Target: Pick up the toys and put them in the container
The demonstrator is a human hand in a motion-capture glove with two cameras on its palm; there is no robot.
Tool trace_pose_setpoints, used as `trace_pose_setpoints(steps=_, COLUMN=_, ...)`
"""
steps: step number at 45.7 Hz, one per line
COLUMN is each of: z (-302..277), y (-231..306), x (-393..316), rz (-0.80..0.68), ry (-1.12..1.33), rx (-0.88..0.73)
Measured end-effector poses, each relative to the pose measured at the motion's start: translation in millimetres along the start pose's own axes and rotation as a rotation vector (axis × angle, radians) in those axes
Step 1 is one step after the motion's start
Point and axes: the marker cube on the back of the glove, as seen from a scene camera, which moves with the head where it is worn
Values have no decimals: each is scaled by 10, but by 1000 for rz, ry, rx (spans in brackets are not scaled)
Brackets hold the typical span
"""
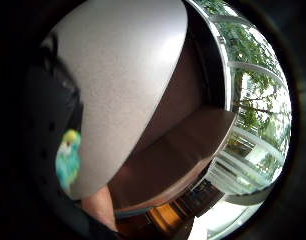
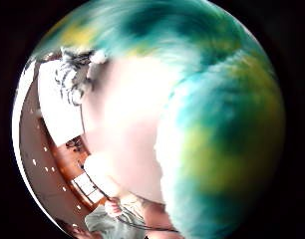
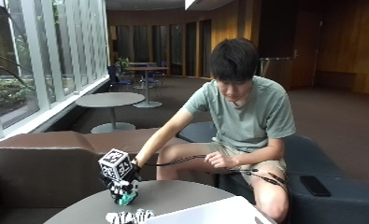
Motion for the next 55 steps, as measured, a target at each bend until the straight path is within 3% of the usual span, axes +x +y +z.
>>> trace_pose_setpoints(steps=8, z=-477, y=182, x=-487, rz=-23, ry=-8, rx=59)
trace_pose_setpoints(steps=24, z=-2600, y=733, x=-1520, rz=-125, ry=5, rx=367)
trace_pose_setpoints(steps=30, z=-3308, y=793, x=-2274, rz=-143, ry=3, rx=445)
trace_pose_setpoints(steps=39, z=-3590, y=676, x=-3338, rz=-189, ry=114, rx=487)
trace_pose_setpoints(steps=44, z=-3583, y=523, x=-3839, rz=-375, ry=145, rx=484)
trace_pose_setpoints(steps=50, z=-3439, y=359, x=-4481, rz=-219, ry=29, rx=396)
trace_pose_setpoints(steps=55, z=-3288, y=186, x=-4818, rz=-258, ry=23, rx=385)
